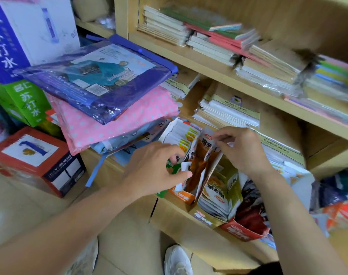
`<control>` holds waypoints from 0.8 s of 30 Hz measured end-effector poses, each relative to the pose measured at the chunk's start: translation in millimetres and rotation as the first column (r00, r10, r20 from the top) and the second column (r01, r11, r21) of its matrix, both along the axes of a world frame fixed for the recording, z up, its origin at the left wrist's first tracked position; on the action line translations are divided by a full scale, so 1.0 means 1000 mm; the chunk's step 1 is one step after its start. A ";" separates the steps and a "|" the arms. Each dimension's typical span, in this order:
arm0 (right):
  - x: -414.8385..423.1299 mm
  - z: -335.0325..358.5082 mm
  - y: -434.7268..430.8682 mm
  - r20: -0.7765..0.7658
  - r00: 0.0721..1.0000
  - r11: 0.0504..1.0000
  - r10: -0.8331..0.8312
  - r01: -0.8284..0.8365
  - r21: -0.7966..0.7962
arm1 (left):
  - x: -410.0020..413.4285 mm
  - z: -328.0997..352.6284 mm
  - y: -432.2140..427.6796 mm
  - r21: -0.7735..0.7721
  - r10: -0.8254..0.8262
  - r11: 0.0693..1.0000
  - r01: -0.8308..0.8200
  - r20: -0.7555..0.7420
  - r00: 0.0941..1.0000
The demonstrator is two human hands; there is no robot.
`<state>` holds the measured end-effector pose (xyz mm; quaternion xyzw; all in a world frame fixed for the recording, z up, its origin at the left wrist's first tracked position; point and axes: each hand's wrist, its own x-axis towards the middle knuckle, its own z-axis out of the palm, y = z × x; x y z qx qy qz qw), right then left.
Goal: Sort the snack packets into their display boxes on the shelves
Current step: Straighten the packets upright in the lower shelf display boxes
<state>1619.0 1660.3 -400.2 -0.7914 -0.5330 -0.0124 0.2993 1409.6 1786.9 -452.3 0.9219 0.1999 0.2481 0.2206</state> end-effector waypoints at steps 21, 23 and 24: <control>0.017 0.016 -0.007 -0.069 0.973 0.936 -0.218 0.229 0.269 | 0.049 -0.004 0.005 -0.099 -0.082 0.992 0.082 0.006 0.997; 0.019 0.018 -0.009 -0.064 0.974 0.937 -0.218 0.227 0.266 | 0.046 -0.003 0.005 -0.093 -0.061 0.994 0.065 0.052 0.997; 0.019 0.018 -0.009 -0.068 0.974 0.937 -0.214 0.225 0.267 | 0.045 -0.002 0.005 -0.092 -0.052 0.994 0.060 0.083 0.995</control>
